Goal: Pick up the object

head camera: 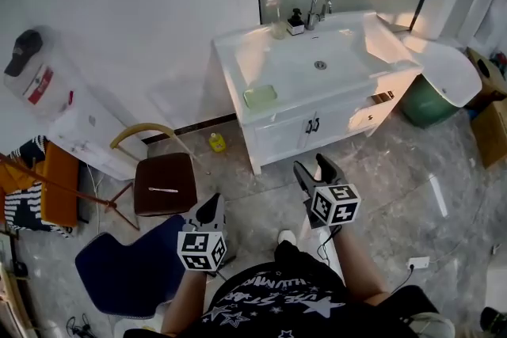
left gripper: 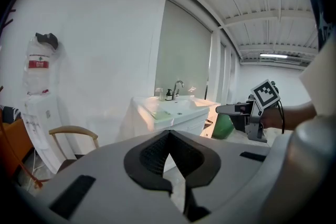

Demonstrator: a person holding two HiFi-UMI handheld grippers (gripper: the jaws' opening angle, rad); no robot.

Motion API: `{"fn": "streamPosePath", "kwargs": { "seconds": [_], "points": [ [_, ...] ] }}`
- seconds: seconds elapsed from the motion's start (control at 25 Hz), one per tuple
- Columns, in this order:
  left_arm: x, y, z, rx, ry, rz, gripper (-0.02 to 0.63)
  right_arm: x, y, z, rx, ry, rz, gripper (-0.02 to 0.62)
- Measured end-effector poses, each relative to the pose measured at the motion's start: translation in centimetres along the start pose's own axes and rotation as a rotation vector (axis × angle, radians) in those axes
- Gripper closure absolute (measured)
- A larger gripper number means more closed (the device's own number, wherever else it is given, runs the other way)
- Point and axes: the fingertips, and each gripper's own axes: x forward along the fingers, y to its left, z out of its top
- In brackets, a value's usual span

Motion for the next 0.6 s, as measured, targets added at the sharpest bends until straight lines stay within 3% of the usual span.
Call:
{"fn": "streamPosePath", "kwargs": {
  "seconds": [0.32, 0.6],
  "points": [
    [6.9, -0.5, 2.6, -0.032, -0.004, 0.091, 0.591, 5.7, -5.4, 2.0, -0.016, 0.061, 0.061, 0.310],
    [8.5, 0.4, 2.3, -0.079, 0.034, 0.141, 0.591, 9.2, -6.8, 1.9, 0.007, 0.103, 0.091, 0.310]
  ]
}}
